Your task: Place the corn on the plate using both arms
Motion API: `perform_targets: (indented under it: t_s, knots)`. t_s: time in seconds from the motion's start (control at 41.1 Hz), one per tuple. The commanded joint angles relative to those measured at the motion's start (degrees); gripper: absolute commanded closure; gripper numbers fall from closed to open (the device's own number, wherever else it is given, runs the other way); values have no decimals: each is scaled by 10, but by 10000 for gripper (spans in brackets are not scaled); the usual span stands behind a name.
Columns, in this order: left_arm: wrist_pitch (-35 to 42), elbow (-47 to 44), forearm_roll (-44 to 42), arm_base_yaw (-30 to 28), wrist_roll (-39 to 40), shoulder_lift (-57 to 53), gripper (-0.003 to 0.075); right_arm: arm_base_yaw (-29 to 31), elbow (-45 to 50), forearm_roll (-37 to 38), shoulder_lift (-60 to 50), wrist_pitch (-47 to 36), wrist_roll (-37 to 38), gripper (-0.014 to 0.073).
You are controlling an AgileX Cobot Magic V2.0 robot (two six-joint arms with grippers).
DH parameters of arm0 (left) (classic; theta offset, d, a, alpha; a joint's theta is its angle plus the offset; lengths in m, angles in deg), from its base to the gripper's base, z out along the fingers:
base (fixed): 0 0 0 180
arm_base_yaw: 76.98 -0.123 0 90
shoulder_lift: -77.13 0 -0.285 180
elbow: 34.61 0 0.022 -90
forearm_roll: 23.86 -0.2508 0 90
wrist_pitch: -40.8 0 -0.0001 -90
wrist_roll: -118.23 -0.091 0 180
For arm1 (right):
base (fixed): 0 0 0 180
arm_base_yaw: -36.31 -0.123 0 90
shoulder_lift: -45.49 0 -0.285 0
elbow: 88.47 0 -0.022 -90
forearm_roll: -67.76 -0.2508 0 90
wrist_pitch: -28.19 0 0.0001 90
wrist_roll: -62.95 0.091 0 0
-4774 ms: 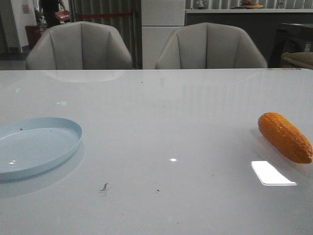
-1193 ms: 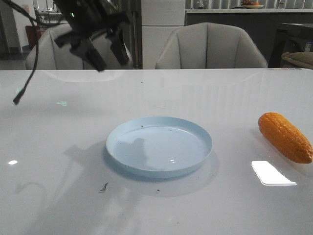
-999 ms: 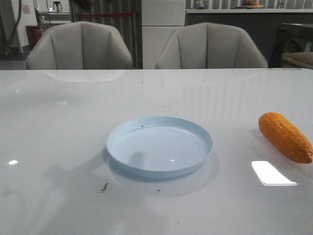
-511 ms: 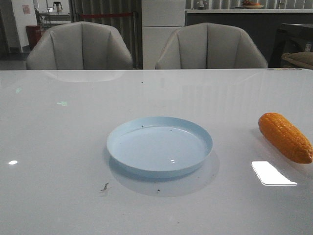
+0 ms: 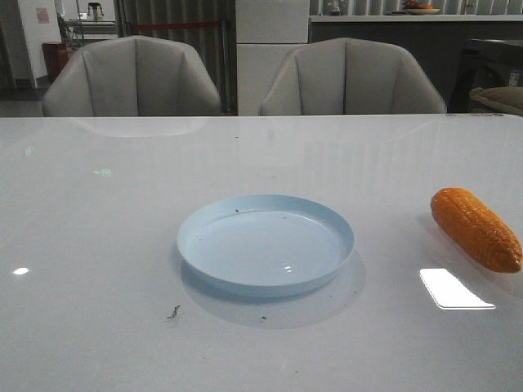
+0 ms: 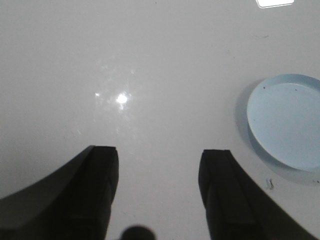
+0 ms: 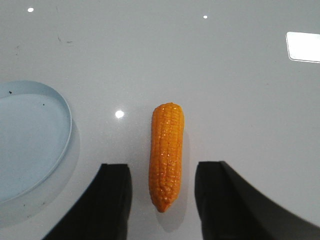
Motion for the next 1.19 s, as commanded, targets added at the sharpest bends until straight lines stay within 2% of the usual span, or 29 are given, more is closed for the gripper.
perform_targets:
  t_s: [0.0,0.195,0.268,0.56,0.95,1.023,1.169]
  knots:
    - [46,-36,10,0,26,-31,295,3,-78,-4,44,-4,1,167]
    - [48,-43,10,0,26,-41,295,3,-208,29,179,63,1,15]
    - [60,-43,10,0,26,-41,295,3,-243,45,223,66,1,0]
    - [70,-43,10,0,26,-41,295,17,-301,41,365,90,1,0]
    - [86,-43,10,0,26,-41,295,17,-301,8,444,106,1,4]
    - [86,-43,10,0,26,-41,295,17,-301,8,450,105,0,27]
    - [86,-43,10,0,26,-41,295,17,-301,8,470,106,0,136]
